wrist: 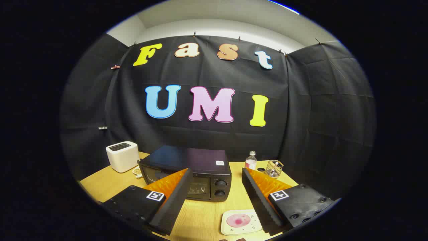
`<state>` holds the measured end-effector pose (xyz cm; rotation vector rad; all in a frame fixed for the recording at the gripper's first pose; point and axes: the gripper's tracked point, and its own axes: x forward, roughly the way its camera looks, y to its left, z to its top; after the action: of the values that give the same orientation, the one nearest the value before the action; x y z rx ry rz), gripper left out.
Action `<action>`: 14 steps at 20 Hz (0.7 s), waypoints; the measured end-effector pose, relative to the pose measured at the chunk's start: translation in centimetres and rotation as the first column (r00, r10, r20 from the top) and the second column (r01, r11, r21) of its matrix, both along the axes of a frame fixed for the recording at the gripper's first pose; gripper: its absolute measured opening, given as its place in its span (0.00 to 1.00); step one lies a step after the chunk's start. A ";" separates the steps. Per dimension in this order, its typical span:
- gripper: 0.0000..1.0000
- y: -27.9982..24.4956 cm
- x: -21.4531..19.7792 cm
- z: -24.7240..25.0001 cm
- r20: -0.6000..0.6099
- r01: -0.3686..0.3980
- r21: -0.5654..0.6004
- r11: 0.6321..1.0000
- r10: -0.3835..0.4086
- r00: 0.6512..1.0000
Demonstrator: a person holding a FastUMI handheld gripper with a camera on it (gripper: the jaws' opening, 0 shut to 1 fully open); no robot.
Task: Open the toaster oven, put the food inside, and close the toaster oven door.
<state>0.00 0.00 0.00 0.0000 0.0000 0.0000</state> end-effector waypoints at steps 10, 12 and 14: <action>0.97 -0.3 0.1 -0.2 -0.033 -0.011 -0.004 1.000 0.010 0.999; 0.97 -0.2 0.1 -0.2 -0.035 -0.008 -0.009 1.000 0.008 0.999; 0.97 -0.3 0.3 -0.6 -0.049 0.000 -0.013 1.000 -0.001 0.999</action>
<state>0.32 -0.25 -0.60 -0.0125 0.0488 -0.0008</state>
